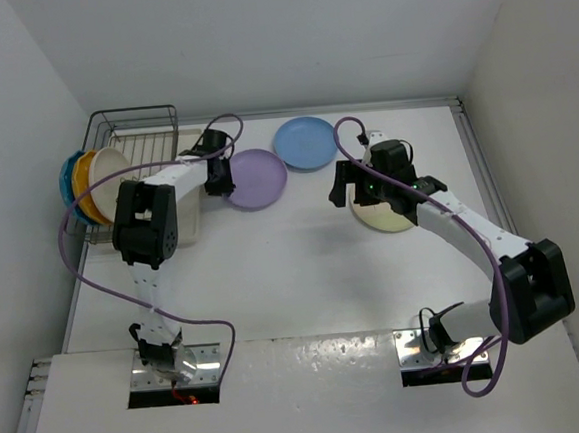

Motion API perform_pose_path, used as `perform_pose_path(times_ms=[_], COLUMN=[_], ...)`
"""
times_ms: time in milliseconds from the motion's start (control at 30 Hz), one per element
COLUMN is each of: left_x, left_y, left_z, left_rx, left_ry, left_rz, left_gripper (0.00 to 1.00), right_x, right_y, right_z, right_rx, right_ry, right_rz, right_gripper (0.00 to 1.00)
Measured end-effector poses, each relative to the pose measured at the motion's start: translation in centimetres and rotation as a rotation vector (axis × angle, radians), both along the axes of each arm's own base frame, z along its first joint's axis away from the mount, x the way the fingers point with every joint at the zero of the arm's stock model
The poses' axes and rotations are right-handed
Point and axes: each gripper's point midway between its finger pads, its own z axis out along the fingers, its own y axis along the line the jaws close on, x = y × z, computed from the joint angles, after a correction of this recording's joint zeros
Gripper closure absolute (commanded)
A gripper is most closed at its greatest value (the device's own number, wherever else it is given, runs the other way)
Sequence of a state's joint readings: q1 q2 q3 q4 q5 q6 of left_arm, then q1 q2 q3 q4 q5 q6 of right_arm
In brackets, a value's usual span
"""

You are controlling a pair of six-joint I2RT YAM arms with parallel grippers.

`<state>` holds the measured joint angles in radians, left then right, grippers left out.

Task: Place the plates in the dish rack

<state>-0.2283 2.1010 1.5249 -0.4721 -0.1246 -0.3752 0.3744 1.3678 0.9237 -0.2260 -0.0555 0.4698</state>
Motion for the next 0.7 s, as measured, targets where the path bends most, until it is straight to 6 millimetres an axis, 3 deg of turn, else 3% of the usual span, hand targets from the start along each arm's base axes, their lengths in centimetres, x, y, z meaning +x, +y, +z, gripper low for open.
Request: perform_pose_path(times_ms=[67,267,400,500,567,700], left_x=[1.3,1.5,0.9,1.1,2.3,4.9], left_y=[-0.2,-0.3,-0.6,-0.8,-0.9,-1.0], left_z=[0.8,1.2,3.0,6.0,9.1,18.4], left_rx=[-0.043,-0.112,-0.128,-0.075,-0.011,0.211], left_ry=[-0.044,-0.043,-0.045,-0.070,-0.120,-0.305], left_rz=[0.018,0.023,-0.013,-0.102,-0.178,-0.282], left_gripper=[0.99,1.00,1.00,1.00,1.00,1.00], right_x=[0.0,-0.1,-0.2,-0.2,-0.2,-0.2], right_y=[0.0,-0.1,-0.1,0.0,0.0,-0.1], right_z=[0.0,0.2,0.3,0.4,0.5,0.8], right_rx=[0.000,0.000,0.001,0.003,0.004,0.005], right_ry=[0.001,-0.001,-0.003,-0.006,-0.009,-0.018], right_rz=[0.000,0.000,0.000,0.001,0.001,0.002], right_gripper=[0.00,0.00,0.00,0.00,0.00,0.00])
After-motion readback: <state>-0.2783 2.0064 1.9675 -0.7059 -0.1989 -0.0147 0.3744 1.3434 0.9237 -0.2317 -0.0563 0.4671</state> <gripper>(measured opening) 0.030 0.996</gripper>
